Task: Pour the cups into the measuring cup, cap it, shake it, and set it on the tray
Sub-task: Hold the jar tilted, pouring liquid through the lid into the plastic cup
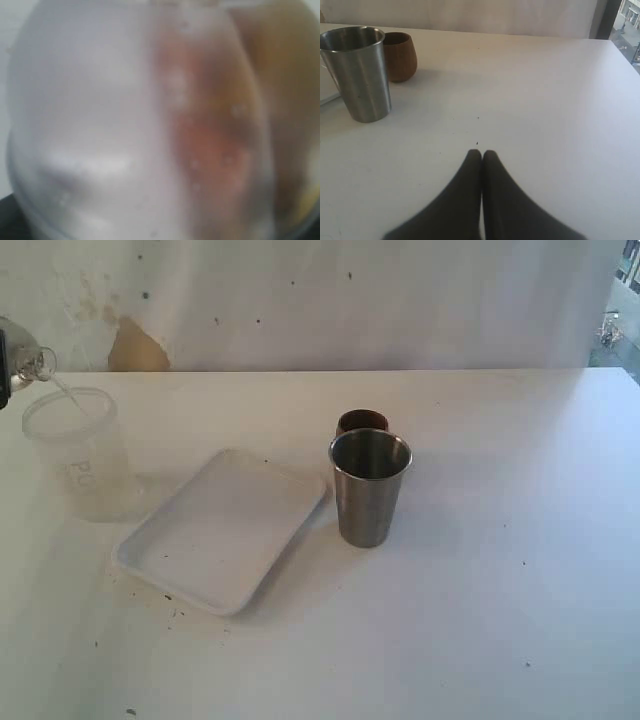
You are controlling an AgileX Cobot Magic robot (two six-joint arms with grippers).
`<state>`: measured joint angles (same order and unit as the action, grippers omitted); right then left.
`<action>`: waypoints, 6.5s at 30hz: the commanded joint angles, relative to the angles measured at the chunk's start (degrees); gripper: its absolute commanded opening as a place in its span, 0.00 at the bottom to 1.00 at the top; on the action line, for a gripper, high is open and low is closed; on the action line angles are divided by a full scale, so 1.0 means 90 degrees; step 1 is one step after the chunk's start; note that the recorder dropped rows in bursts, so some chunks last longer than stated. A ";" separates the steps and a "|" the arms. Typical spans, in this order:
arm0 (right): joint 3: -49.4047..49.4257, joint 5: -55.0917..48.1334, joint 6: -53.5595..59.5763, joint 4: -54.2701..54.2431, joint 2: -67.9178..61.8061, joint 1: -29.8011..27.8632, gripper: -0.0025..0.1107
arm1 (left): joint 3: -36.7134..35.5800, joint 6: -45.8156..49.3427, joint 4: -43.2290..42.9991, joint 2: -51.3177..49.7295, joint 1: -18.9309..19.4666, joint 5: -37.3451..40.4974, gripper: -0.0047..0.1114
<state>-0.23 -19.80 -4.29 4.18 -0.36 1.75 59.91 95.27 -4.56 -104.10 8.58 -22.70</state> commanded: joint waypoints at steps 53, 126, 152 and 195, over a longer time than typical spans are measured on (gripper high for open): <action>0.0025 0.0019 -0.0055 0.0036 0.0041 -0.0005 0.02 | 0.0097 0.0800 -0.0373 0.0443 -0.0019 -0.0015 0.04; 0.0025 0.0019 -0.0055 0.0036 0.0041 -0.0005 0.02 | 0.0097 0.0768 -0.0373 0.0456 -0.0003 0.0015 0.04; 0.0025 0.0019 -0.0055 0.0036 0.0041 -0.0005 0.02 | 0.0097 0.1285 -0.0715 0.0456 -0.0003 -0.0001 0.04; 0.0025 0.0019 -0.0055 0.0036 0.0041 -0.0005 0.02 | 0.0097 0.1802 -0.1041 0.0444 -0.0147 0.0009 0.04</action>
<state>-0.23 -19.80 -4.51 4.18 -0.36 1.75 60.03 110.26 -14.08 -101.23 7.44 -20.59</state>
